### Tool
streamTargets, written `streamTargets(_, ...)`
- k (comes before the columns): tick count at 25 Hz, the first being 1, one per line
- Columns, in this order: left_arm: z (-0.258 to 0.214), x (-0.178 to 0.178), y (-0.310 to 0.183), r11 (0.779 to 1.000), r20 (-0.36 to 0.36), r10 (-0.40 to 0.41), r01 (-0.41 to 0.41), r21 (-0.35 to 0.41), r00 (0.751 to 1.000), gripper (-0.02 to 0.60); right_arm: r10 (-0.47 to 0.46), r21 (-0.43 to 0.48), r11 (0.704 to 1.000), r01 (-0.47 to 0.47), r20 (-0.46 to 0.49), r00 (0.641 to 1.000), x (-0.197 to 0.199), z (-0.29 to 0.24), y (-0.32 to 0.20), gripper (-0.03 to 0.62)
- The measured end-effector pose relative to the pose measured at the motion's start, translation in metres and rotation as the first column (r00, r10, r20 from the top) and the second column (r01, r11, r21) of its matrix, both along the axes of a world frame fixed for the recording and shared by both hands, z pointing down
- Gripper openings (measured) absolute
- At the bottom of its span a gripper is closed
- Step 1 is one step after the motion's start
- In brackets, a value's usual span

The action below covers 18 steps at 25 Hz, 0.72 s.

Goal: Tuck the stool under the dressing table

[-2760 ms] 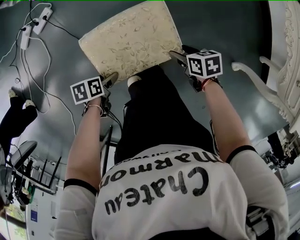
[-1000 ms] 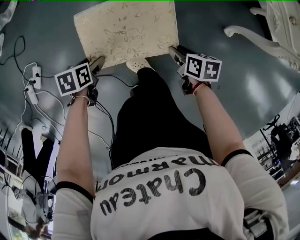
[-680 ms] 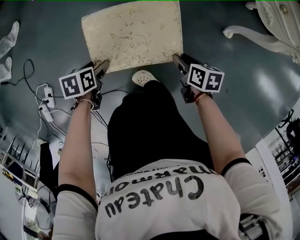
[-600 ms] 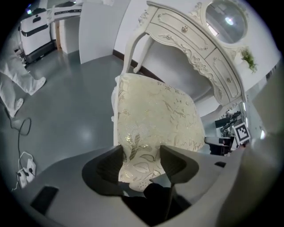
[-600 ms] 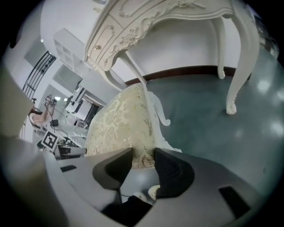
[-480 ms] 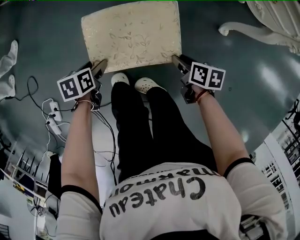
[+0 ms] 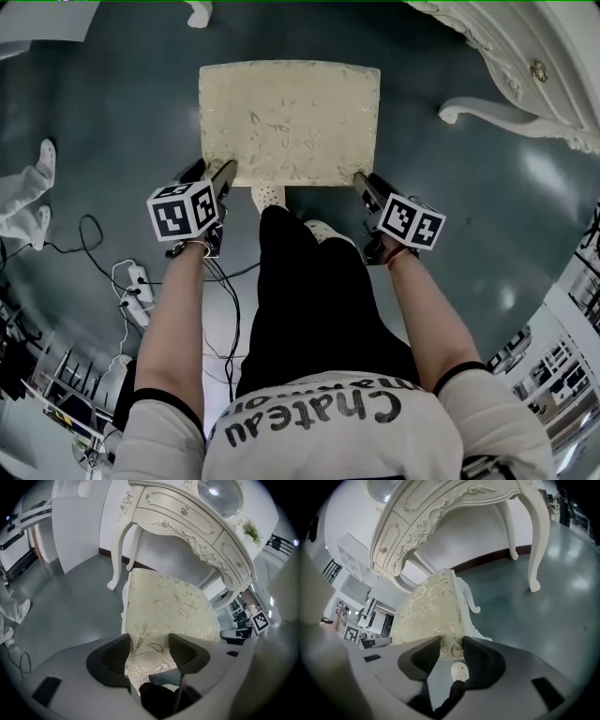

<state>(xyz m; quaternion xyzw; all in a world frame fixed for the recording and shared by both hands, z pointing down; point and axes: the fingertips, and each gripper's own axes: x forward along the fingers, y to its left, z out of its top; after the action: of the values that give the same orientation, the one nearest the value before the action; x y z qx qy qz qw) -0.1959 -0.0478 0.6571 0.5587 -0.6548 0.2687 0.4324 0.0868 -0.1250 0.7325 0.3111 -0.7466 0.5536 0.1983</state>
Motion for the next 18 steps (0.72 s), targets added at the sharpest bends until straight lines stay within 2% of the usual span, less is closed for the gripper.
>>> streamTargets(2, 0.009, 0.008, 0.009, 0.999, -0.057, -0.046, 0.045, -0.016, 0.997, 0.281, -0.022, -0.022, 1.000, 0.020, -0.066, 0.998, 0.005, -0.005, -0.004, 0.167)
streamTargets(4, 0.020, 0.041, 0.033, 0.984, -0.160, -0.174, 0.165, -0.068, 0.972, 0.281, -0.100, -0.072, 0.994, 0.088, -0.179, 0.979, 0.027, -0.020, -0.012, 0.167)
streamTargets(6, 0.022, 0.044, 0.035, 0.973, -0.200, -0.227, 0.211, -0.096, 0.953, 0.281, -0.122, -0.095, 0.990, 0.102, -0.238, 0.963, 0.031, -0.032, -0.020, 0.167)
streamTargets(10, 0.021, 0.017, 0.010, 0.980, -0.184, -0.193, 0.181, -0.081, 0.964, 0.281, -0.036, -0.054, 0.998, 0.023, -0.251, 0.967, 0.013, -0.035, -0.030, 0.168)
streamTargets(14, 0.022, 0.015, 0.008, 0.990, -0.203, -0.139, 0.131, -0.055, 0.969, 0.279, 0.044, -0.029, 0.998, -0.054, -0.277, 0.960, 0.016, -0.034, -0.019, 0.169)
streamTargets(18, 0.021, 0.017, 0.011, 0.995, -0.211, -0.103, 0.101, -0.021, 0.972, 0.279, 0.095, 0.011, 0.995, -0.095, -0.259, 0.961, 0.022, -0.035, -0.007, 0.169)
